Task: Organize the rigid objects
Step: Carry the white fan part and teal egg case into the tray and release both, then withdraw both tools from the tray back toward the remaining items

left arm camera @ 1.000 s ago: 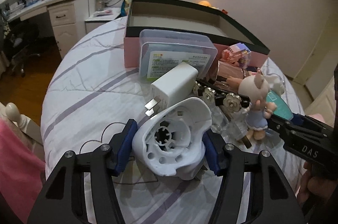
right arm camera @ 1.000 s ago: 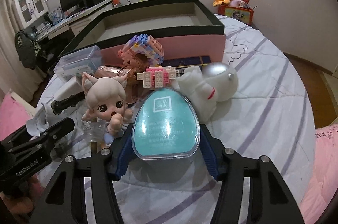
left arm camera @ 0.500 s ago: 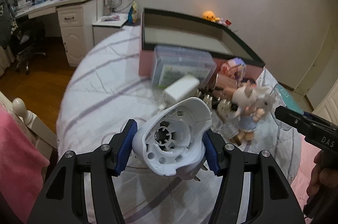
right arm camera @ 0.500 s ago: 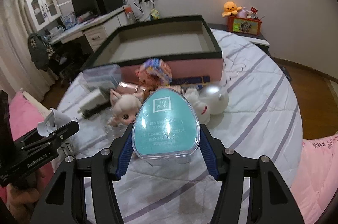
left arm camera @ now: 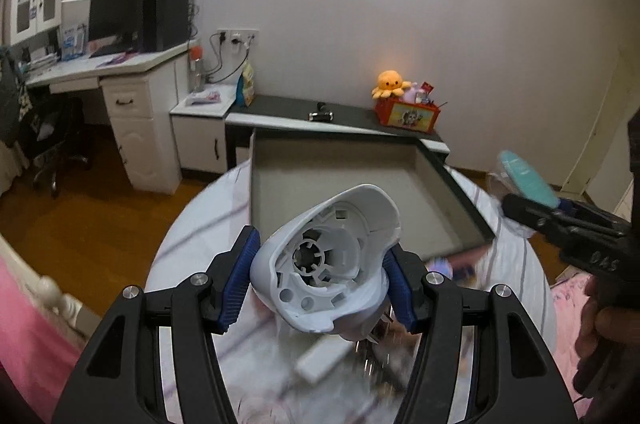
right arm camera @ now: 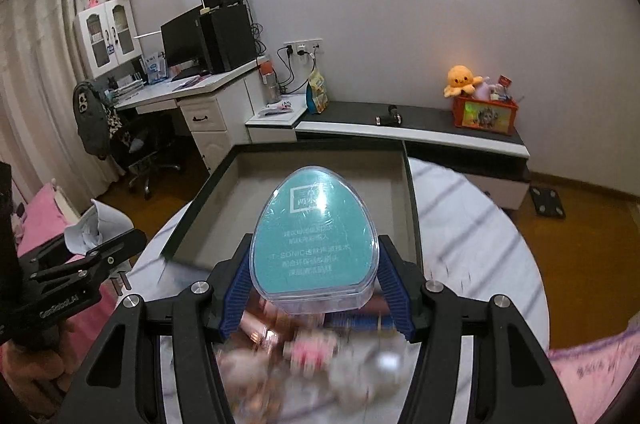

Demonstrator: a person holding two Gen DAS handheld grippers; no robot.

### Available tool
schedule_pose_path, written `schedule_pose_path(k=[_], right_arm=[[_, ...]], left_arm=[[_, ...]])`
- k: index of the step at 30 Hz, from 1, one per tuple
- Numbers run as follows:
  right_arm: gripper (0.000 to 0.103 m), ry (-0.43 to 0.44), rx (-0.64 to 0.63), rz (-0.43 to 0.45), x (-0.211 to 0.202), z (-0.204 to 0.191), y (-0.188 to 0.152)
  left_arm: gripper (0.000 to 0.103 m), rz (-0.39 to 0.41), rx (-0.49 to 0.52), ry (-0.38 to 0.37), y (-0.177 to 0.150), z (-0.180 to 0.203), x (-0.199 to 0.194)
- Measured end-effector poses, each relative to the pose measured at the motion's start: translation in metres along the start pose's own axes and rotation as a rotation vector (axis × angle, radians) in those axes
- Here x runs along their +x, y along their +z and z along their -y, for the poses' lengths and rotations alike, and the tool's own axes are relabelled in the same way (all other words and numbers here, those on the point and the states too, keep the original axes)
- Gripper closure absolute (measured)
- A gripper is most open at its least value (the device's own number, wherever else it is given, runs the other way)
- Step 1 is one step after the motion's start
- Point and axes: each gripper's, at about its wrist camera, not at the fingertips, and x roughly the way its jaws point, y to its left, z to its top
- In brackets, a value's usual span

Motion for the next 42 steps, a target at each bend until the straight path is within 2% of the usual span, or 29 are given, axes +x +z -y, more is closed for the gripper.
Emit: schedule_pose_path(k=[3,8,14,16,17,18,19,20,22,25,30,42], right_arm=[[0.043,0.004,-0.004,-0.031,0.03,-0.001,0.013],[0.043,0.002,0.016,-0.129,0.083,0.005,0.016],[0.043,-0.012,0.019,-0.203,0.113,0.014,0.01],[0.041,-0.016,0.027,-0.215,0.115,0.017,0.008],[0.033,-0.009,0.031,-0.22,0.115,0.018,0.008],[0.026,-0.005,0.036,-0.22,0.115,0.019,0.008],[0.019,-0.009,0.042,-0.215,0.113,0.02,0.007],[0.019,-0.012,0.044,-0.212,0.111,0.021,0.006],[0.017,-0.011,0.054,-0.205,0.104,0.021,0.005],[0.0,-0.023,0.06,-0.165,0.089,0.021,0.003],[0.0,-0.012,0.115,-0.099,0.056,0.024,-0.004],[0.0,-0.061,0.144,0.058,-0.031,0.009,-0.024]], left_arm=[[0.043,-0.035,0.006,-0.003,0.017,0.003,0.034],[0.043,-0.097,0.002,0.008,0.023,0.002,0.081],[0.042,-0.165,0.007,0.021,0.024,0.001,0.115],[0.036,-0.168,0.01,0.031,0.024,0.001,0.118],[0.021,-0.16,0.008,0.033,0.024,0.0,0.116],[0.009,-0.145,0.006,0.045,0.025,0.0,0.113],[0.005,-0.126,0.005,0.059,0.025,-0.001,0.108],[0.0,-0.11,0.005,0.063,0.025,-0.002,0.103],[0.0,-0.083,0.0,0.055,0.025,-0.004,0.092],[0.0,-0.037,-0.012,0.064,0.023,-0.008,0.07],[0.0,0.033,-0.068,0.054,0.013,-0.02,0.028],[0.0,0.138,-0.068,0.134,-0.01,-0.027,-0.053]])
